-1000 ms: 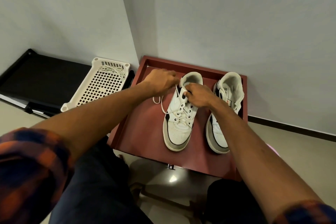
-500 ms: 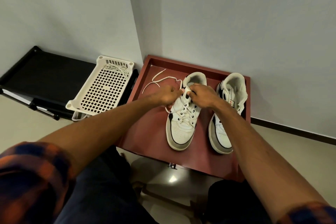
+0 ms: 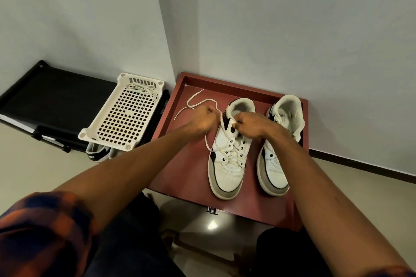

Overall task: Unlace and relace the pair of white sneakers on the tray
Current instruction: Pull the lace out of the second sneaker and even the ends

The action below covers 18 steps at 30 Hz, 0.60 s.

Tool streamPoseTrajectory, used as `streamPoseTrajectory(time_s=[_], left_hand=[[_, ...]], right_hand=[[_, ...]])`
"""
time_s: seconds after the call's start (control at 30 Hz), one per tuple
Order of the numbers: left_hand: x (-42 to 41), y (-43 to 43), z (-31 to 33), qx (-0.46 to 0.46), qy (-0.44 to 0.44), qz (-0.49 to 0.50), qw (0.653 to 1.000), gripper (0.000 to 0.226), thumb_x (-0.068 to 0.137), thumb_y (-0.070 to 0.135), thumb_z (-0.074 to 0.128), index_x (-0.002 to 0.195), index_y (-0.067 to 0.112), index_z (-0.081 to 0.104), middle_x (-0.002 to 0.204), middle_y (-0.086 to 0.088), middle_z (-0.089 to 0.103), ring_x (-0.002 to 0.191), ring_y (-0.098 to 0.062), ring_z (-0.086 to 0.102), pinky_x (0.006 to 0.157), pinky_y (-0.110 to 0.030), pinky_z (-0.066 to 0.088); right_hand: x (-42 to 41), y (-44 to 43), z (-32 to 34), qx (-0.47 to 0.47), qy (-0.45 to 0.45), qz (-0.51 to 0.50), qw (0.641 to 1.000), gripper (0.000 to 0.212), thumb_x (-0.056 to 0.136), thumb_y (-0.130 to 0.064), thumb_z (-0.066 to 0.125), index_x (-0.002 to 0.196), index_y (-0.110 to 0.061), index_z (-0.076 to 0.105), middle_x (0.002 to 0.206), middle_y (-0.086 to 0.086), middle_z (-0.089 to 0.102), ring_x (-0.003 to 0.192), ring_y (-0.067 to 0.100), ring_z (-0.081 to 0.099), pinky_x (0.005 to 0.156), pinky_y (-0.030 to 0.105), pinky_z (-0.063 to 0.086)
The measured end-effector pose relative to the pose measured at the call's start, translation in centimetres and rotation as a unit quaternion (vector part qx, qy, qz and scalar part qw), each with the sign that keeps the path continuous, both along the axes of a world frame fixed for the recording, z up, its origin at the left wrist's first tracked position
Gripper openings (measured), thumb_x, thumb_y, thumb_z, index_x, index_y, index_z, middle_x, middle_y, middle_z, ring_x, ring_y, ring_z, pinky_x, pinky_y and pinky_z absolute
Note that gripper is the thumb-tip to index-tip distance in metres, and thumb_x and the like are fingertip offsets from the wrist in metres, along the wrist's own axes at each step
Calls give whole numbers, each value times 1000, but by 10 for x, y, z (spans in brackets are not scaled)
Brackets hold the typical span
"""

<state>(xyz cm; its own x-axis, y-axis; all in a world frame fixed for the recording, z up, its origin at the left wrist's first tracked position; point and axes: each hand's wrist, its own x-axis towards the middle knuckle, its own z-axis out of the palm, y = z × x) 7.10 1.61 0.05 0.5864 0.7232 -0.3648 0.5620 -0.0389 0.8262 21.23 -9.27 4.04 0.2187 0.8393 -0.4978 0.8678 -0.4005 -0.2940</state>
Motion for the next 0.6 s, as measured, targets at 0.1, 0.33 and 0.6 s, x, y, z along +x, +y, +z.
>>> streamPoseTrajectory(time_s=[0.1, 0.33, 0.6], left_hand=[[-32, 11, -20, 150, 85, -14, 985, 15, 88, 13, 54, 99, 13, 64, 95, -5, 66, 88, -22, 62, 78, -28, 48], [-62, 36, -51, 285, 168, -150, 932, 57, 88, 17, 59, 144, 25, 49, 134, -14, 44, 115, -38, 49, 96, -47, 49], [-49, 47, -40, 418, 245, -227, 845, 29, 94, 18, 54, 120, 14, 67, 126, -10, 47, 113, -32, 50, 79, -45, 53]], right_hand=[[-4, -7, -1, 54, 25, -28, 998, 22, 105, -29, 49, 85, -23, 57, 86, -3, 62, 82, 18, 58, 70, 31, 39], [-13, -16, -14, 169, 68, -125, 975, 32, 96, -27, 62, 73, -5, 66, 78, 12, 67, 63, 22, 57, 57, 28, 37], [-15, -17, -21, 221, 63, -137, 964, 38, 90, -23, 61, 56, -11, 49, 70, 14, 59, 55, 19, 46, 55, 29, 33]])
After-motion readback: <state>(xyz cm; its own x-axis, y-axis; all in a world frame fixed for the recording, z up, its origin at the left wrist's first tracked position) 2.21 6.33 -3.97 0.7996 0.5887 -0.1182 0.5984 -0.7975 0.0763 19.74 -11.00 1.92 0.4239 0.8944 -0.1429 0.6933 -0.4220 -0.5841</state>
